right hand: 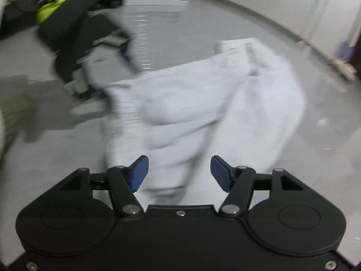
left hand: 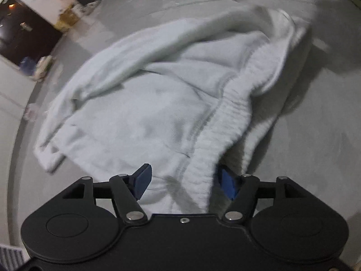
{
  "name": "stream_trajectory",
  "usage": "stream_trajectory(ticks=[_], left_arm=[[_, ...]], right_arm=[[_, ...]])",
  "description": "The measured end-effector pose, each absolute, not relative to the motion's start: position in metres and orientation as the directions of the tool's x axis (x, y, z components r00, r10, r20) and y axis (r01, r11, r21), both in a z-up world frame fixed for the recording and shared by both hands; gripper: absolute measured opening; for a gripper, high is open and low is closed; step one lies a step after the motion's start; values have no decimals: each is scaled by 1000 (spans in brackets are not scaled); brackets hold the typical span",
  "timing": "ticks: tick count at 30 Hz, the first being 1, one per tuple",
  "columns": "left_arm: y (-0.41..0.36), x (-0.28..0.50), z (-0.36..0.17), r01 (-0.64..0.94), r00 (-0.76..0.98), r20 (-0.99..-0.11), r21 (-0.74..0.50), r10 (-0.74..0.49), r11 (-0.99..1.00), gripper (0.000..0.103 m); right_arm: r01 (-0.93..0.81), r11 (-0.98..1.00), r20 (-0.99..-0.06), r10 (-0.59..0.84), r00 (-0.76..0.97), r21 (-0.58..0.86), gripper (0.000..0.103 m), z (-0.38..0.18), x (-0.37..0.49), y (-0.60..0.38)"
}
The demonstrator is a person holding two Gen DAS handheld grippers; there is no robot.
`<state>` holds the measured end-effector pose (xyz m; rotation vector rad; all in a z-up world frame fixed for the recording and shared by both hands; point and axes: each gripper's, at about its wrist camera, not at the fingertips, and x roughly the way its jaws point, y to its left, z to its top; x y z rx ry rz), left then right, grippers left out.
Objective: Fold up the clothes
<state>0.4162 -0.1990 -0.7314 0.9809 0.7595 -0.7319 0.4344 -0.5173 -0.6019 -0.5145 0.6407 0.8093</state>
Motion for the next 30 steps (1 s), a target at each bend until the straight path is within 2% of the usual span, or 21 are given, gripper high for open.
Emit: stream_trajectory(ticks=[1,2,5,8,14,15,16,18,21,25,30], left_arm=[[-195,416,-734,818,530,-823,433,-204,379,18],[-192,413,-734,817,533,-819,433,-212,381,7],[-182,400,-734,814,527,-823,415,-214,406,7],[-177,387,-729,809,504,-837,373,-211,455,7],[-179,377,-726,779,489,-852,329,-189,533,7],[-181,375,-726,781,493,-850,339,-186,524,7],[-182,374,-727,787,500,-846,355,-184,505,7],[-183,378,-727,795,499,-847,361,-186,488,8],[-183,383,-728,801,490,-851,353,-191,483,8],[-179,380,-729,806,488,-852,356,-189,473,8],[-182,372,-728,813,484,-855,360,-187,457,8]], right_arm=[[-771,605,-686,477,550,-198,69,-600,443,-514],[-755,619,-680,459,572,-218,69,-599,447,-509],[-719,654,-684,413,601,-235,69,-609,473,-488],[-702,687,-706,401,584,-190,69,-627,501,-464],[-713,661,-728,369,578,-231,67,-661,497,-419],[-706,663,-731,349,586,-249,63,-665,497,-419],[-696,670,-735,332,592,-259,47,-668,498,-421],[-667,698,-738,302,603,-260,37,-670,502,-429],[-591,766,-716,264,647,-252,13,-665,518,-444],[-427,881,-692,180,699,-202,10,-657,537,-487],[-124,992,-724,57,688,-39,10,-662,558,-552]])
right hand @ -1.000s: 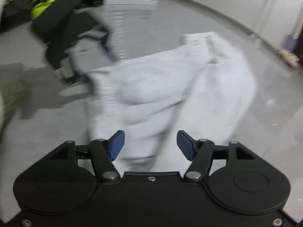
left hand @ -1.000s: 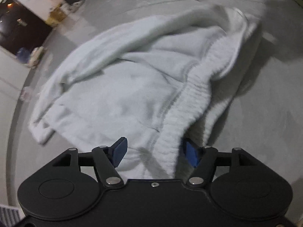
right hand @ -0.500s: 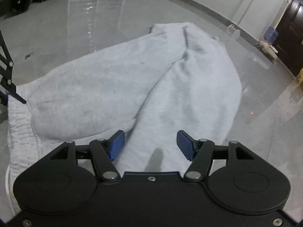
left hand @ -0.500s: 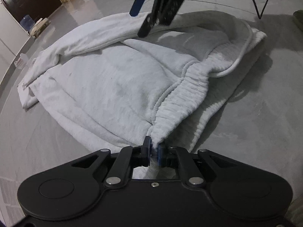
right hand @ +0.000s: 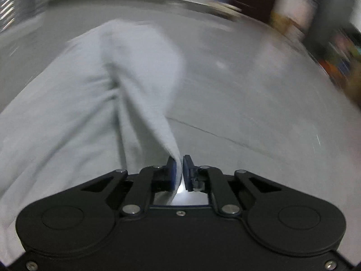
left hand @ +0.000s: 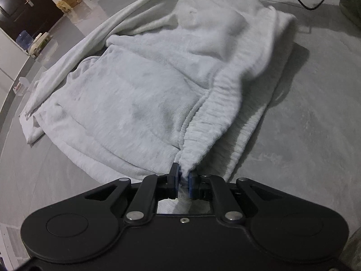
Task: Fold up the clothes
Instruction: 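Pull the waistband with the left gripper to straighten the legs while the right gripper releases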
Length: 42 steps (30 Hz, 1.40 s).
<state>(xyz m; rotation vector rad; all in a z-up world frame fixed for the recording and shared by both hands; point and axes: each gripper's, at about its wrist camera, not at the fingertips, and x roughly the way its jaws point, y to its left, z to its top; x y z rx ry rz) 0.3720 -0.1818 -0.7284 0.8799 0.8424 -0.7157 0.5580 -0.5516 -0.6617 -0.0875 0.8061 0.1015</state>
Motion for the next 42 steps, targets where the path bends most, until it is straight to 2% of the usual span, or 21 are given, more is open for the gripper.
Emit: stream_trajectory(ticks=[2,4,5,7,8,10,13,15,16,17,20,22,24,26,28,29,30,31,39,41,42], left_arm=[[-181,371,-729,815,485,-855,364,-186,450,8],[-180,369,-730,816,488,-853,371,-185,444,8],[-179,368,-730,814,489,-853,369,-184,450,8],[-176,371,-728,810,472,-861,340,-187,478,9],[-175,372,-726,808,460,-867,321,-190,494,13],[-155,393,-707,774,346,-899,110,-270,624,21],[-122,430,-683,684,224,-885,-154,-407,713,25],[-100,462,-667,636,220,-851,-246,-477,731,50],[-93,491,-661,598,295,-840,-208,-455,774,68],[-87,523,-657,547,382,-828,-156,-411,822,70],[-71,583,-660,454,447,-788,-209,-424,866,72],[-58,634,-677,282,559,-774,-160,-298,946,72],[-52,663,-696,155,588,-788,-113,-183,982,72],[-48,685,-716,91,590,-797,-96,-131,991,72],[-46,694,-730,98,594,-787,-131,-164,986,68],[-47,695,-732,101,593,-786,-141,-174,985,39],[-46,693,-738,129,575,-785,-193,-232,973,16],[-46,692,-741,135,569,-782,-216,-255,967,5],[1,615,-749,-30,579,-787,-283,-214,959,4],[17,601,-749,-84,581,-787,-309,-205,947,5],[24,595,-746,-103,586,-788,-301,-187,948,7]], right_arm=[[-66,998,-761,61,646,24,12,-670,562,-565],[2,990,-798,112,592,140,35,-680,563,-579],[11,986,-800,129,586,166,41,-681,561,-582],[-32,990,-780,127,613,137,64,-676,557,-581],[-89,993,-751,119,650,80,66,-669,556,-574],[-225,972,-676,123,726,-65,66,-654,561,-558],[-382,897,-606,179,775,-222,70,-637,579,-530],[-443,856,-594,216,775,-267,74,-630,589,-515],[-494,814,-591,246,768,-304,74,-626,599,-501],[-536,776,-596,268,757,-332,75,-626,611,-487],[-623,682,-635,295,714,-383,76,-640,650,-442],[-630,672,-663,271,698,-389,74,-654,673,-418],[-619,681,-677,243,695,-391,74,-665,690,-406],[-606,698,-696,214,686,-383,64,-675,709,-395],[-591,732,-726,197,659,-338,40,-680,722,-395],[-582,746,-733,192,653,-323,40,-682,725,-395],[-574,757,-733,192,652,-312,37,-681,726,-396],[-567,767,-731,197,653,-300,35,-682,725,-398],[-320,935,-695,125,708,-157,31,-667,737,-441],[-297,947,-722,121,681,-121,33,-671,739,-451],[-298,948,-722,127,681,-115,40,-671,737,-452]])
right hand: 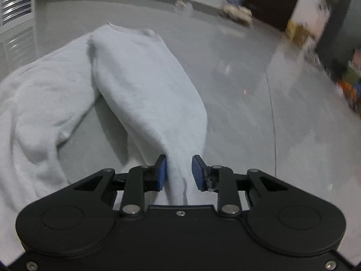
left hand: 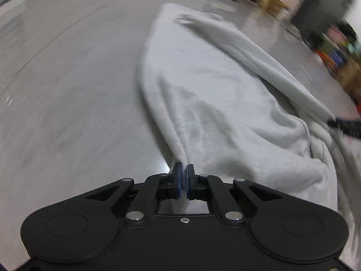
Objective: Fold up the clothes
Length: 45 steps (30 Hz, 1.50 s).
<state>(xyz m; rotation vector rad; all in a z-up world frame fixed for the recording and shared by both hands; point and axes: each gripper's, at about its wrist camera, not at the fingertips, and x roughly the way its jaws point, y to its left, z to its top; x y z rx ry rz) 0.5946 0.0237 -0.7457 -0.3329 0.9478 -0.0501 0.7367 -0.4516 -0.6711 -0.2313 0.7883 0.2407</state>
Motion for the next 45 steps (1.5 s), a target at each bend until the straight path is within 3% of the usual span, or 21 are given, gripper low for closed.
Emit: stream_trajectory(ticks=[3,5,8,10,13,15,17,19,22,27,29,32,37,40,42,43,45], left_arm=[[33,561,-725,-78,567,-804,-269,-179,960,37],[27,528,-711,2,534,-817,-258,-219,966,55],[5,487,-711,85,477,-834,-271,-278,959,64],[-16,449,-724,76,395,-866,-302,-307,950,64],[-34,425,-733,49,358,-876,-330,-325,943,62],[-41,417,-735,47,352,-871,-349,-343,936,31],[-41,411,-737,18,355,-873,-352,-335,936,18],[-41,405,-737,-21,344,-876,-366,-337,930,15],[-45,382,-738,-26,301,-891,-365,-340,931,14],[-43,368,-738,-40,236,-905,-373,-354,927,17],[-41,373,-734,-27,220,-911,-364,-350,931,30],[-33,391,-715,48,212,-927,-306,-309,951,39],[-20,454,-636,58,251,-961,-104,-115,993,40],[-11,499,-541,73,256,-964,100,78,992,43],[-4,513,-484,44,277,-948,178,159,983,60],[1,524,-444,17,294,-933,222,207,975,73],[14,548,-359,-46,333,-901,279,278,959,81]], right_arm=[[-376,919,-687,200,698,-115,59,-657,713,-445],[-510,846,-649,301,698,-156,62,-640,677,-426],[-734,667,-648,502,572,-132,64,-624,606,-405],[-867,495,-683,614,396,-57,65,-628,545,-392],[-956,293,-727,657,202,-1,65,-648,472,-380],[-974,226,-746,652,133,23,65,-660,444,-377],[-976,214,-759,641,118,29,63,-669,433,-375],[-975,217,-771,628,109,39,54,-679,428,-372],[-980,184,-773,632,65,68,45,-682,423,-374],[-984,69,-763,642,-80,162,45,-682,400,-379],[-980,47,-750,651,-115,191,46,-680,393,-378],[-978,28,-732,667,-136,207,51,-671,401,-382],[-965,220,-725,687,47,145,56,-620,448,-402],[-923,365,-708,684,176,124,63,-561,470,-428],[-895,425,-705,676,213,136,63,-527,481,-438],[-878,458,-707,667,236,140,63,-507,488,-442],[-837,527,-723,636,270,151,63,-468,503,-450]])
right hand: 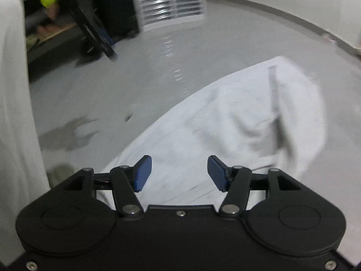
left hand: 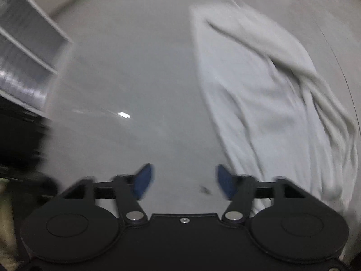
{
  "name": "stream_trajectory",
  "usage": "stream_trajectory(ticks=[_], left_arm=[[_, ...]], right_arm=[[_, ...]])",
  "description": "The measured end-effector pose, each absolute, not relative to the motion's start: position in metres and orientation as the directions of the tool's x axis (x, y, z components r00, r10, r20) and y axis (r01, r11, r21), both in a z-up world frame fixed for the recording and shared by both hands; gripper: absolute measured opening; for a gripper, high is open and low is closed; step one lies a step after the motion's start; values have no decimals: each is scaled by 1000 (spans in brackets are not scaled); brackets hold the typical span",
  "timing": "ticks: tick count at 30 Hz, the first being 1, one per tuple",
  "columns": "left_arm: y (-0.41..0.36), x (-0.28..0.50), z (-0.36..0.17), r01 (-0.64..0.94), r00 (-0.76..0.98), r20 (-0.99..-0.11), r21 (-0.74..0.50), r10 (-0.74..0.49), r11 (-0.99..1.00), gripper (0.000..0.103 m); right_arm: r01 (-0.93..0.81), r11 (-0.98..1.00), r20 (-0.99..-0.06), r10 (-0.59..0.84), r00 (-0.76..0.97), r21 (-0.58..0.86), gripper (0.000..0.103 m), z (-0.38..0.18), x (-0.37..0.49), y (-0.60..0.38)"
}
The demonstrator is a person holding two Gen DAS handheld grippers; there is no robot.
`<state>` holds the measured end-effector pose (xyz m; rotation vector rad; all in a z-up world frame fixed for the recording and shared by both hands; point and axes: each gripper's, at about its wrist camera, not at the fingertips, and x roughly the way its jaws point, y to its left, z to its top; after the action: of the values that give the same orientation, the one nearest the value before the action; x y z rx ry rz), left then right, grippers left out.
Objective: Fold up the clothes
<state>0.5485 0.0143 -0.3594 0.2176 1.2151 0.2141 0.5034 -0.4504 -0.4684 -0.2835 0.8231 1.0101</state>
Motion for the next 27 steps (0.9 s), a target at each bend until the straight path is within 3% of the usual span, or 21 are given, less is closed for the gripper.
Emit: stream_trajectory(ticks=[5,8,11,13,17,22,27], left_arm=[[48,615,-290,-85,415,-873,244,257,966,93],[71,683,-313,-25,432,-881,204,195,979,91],[85,778,-365,42,396,-917,61,39,997,83],[86,814,-378,82,354,-934,-20,-48,996,83],[89,888,-383,274,279,-936,-138,-215,952,84],[109,936,-382,359,258,-954,-49,-150,932,84],[130,969,-387,412,275,-961,86,-34,907,85]], right_arm=[[-654,739,-780,503,373,163,69,-379,568,-488],[-484,869,-828,348,440,108,70,-363,609,-511],[-258,966,-871,143,471,19,70,-353,637,-512],[-66,996,-896,-25,444,-60,70,-338,653,-503],[149,979,-918,-181,352,-136,73,-304,664,-462],[188,977,-941,-158,300,-104,73,-297,679,-383],[9,999,-919,-43,392,-43,71,-331,719,-288]])
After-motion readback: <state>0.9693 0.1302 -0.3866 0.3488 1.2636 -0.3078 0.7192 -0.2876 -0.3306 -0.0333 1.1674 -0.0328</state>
